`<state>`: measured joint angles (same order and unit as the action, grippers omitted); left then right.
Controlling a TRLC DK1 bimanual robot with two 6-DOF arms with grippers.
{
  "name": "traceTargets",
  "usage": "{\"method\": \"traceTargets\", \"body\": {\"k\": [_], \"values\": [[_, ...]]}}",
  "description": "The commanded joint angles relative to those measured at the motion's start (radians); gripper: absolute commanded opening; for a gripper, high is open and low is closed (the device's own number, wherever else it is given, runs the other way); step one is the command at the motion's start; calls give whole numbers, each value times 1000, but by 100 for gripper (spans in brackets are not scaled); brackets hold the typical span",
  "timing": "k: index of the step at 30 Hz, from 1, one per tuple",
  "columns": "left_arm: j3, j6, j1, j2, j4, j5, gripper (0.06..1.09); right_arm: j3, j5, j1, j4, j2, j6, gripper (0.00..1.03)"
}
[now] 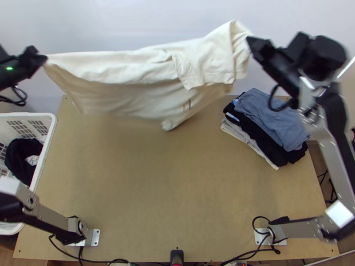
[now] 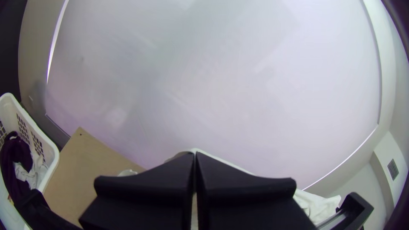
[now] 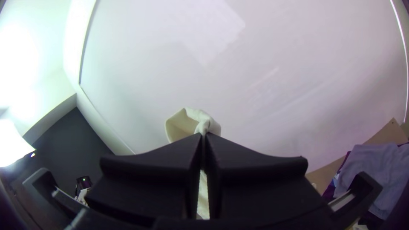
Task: Fold the t-shirt
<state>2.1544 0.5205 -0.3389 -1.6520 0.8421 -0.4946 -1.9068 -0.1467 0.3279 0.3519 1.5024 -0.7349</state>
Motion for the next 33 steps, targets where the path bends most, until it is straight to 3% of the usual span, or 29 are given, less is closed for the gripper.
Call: {"method": "traceTargets", "body": {"k": [1, 4, 10, 13, 14, 16, 27, 33], "values": [[-34, 44, -69, 176, 25, -53, 10, 40, -76, 28, 55, -189, 3, 3], [-203, -20, -101, 278, 55, -93, 10, 192, -142, 63, 151, -315, 17, 3], [-669, -223, -77, 402, 120, -99, 10, 477, -156, 80, 352, -464, 19, 3], [-935, -395, 9, 391, 166, -41, 10, 557, -157, 80, 355, -496, 17, 3], [-1013, -439, 46, 388, 157, 22, 10, 566, -157, 80, 355, -496, 17, 3], [-1124, -493, 78, 399, 138, 56, 10, 566, -157, 77, 355, -496, 17, 3], [-1306, -703, 233, 598, 514, 79, 10, 612, -154, 60, 343, -426, 58, 3], [-1383, -637, 380, 676, 565, 83, 10, 620, -154, 54, 323, -370, 61, 3]]}}
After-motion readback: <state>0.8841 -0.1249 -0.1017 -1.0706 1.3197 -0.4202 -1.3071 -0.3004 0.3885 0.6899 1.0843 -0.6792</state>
